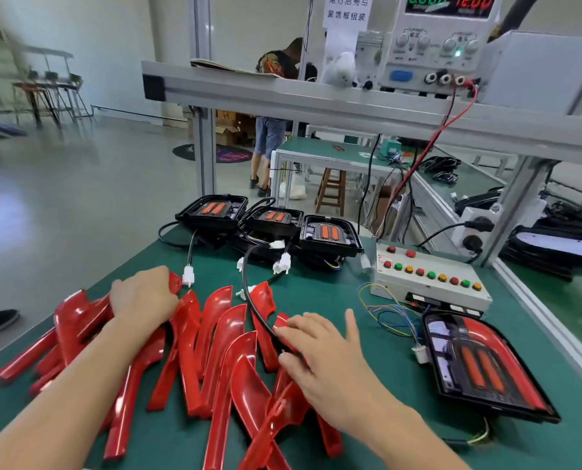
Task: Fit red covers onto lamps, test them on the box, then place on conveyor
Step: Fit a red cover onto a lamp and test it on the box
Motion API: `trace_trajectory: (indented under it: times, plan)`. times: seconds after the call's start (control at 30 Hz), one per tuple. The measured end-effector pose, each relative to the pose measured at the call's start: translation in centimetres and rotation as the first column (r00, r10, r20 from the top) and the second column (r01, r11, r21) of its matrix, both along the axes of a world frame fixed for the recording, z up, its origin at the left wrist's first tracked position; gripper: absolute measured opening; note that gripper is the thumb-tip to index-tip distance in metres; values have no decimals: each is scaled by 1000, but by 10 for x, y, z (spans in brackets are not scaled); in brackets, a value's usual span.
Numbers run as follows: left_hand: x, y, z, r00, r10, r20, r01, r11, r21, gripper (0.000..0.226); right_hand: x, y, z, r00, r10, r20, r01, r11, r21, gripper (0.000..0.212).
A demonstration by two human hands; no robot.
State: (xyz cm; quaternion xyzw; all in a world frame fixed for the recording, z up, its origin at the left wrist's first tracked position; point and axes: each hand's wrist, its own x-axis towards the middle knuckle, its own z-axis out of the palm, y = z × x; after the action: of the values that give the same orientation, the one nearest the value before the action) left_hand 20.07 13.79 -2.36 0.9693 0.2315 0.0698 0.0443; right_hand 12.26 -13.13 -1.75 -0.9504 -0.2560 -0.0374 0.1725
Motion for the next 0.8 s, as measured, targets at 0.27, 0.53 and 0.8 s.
trace_trajectory:
  times: [0.27, 0.53, 0.8]
  plan:
    - [4, -6, 2, 982, 3, 186, 18, 994, -111, 13, -2, -4, 5, 1000, -20, -19, 20, 999, 31, 34]
    - [-4, -31, 32, 733, 164, 660, 309, 783, -539, 20, -1, -9, 9, 998, -59, -20, 62, 976, 209, 37]
    - [-18, -134, 69, 759, 178, 626, 633, 24, -774, 16, 7, -17, 27, 992, -128, 7, 106, 845, 525, 41]
